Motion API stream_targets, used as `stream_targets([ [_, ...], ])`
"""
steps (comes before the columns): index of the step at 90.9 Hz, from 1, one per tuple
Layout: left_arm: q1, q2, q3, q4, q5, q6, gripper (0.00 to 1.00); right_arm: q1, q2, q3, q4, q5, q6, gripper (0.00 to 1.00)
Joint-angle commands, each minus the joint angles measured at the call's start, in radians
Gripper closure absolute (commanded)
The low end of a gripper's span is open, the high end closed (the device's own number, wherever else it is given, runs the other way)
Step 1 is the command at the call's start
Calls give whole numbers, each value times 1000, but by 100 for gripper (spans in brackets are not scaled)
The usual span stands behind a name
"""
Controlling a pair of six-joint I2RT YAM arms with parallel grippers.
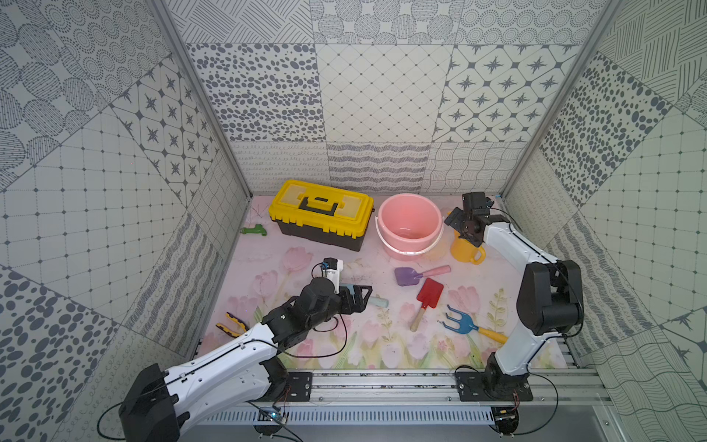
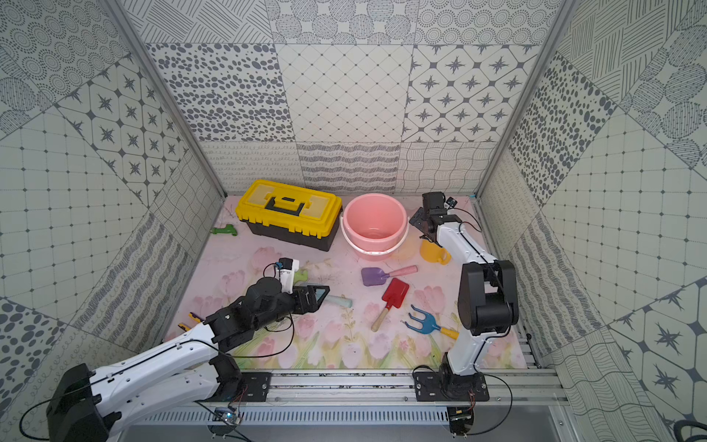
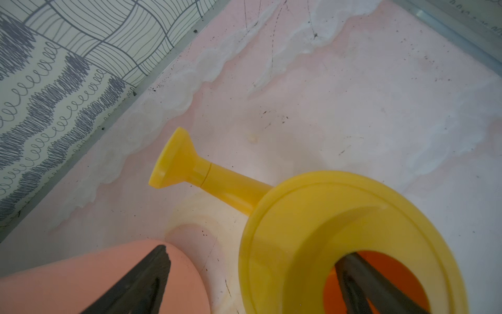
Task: Organize the gardening tools
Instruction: Move the gardening tool to the center of the board, then adjust the gardening tool at the center of the board.
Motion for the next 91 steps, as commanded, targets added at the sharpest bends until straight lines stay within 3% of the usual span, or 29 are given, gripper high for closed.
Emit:
stream_targets([
  [1,-2,14,21,41,-7,30,0,37,-18,23,-35,29,-32,3],
  [34,-2,19,21,44,2,23,1,28,-290,-188,-33,103,-165,3],
  [57,-2,24,20,40,-16,35,0,-87,-323,-352,49,-29,-235,7],
  [78,-2,16,21,38,-12,34,1,-105,-275,-365,132,-149,-294,8],
  [91,-2,7,20,35,-11,33,1,-97,-270,-382,193,-263,-325,15],
])
